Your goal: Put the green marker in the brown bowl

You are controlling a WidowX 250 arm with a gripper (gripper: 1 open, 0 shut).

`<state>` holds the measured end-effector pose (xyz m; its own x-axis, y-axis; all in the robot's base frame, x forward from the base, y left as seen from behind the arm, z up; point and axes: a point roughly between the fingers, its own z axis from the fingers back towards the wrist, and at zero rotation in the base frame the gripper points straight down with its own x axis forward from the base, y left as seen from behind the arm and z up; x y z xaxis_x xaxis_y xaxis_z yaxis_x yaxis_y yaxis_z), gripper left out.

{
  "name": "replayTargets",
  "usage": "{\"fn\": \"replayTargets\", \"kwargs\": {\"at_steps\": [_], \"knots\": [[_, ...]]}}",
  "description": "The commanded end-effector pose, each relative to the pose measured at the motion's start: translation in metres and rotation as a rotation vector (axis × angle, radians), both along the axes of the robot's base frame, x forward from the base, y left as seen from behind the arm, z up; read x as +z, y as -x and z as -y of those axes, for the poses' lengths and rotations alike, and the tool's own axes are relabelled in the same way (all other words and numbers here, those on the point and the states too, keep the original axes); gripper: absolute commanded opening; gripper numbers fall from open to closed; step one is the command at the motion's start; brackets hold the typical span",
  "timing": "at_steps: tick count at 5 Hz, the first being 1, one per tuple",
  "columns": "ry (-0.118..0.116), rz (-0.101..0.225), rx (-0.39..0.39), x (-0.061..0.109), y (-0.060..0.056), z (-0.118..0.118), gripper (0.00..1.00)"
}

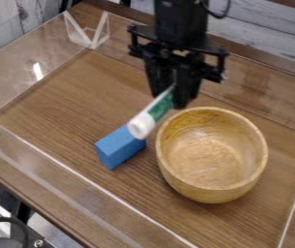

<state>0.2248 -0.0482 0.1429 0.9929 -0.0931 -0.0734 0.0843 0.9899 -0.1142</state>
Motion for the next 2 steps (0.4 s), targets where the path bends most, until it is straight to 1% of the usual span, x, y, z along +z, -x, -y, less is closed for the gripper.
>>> {"fn": "replayTargets", "kwargs": {"at_steps": [1,2], "knots": [[0.014,0.062,-0.002,0.011,0.0,0.023,0.0],[0.015,0.074,0.006,0.008,0.004,0.044,0.0]]}}
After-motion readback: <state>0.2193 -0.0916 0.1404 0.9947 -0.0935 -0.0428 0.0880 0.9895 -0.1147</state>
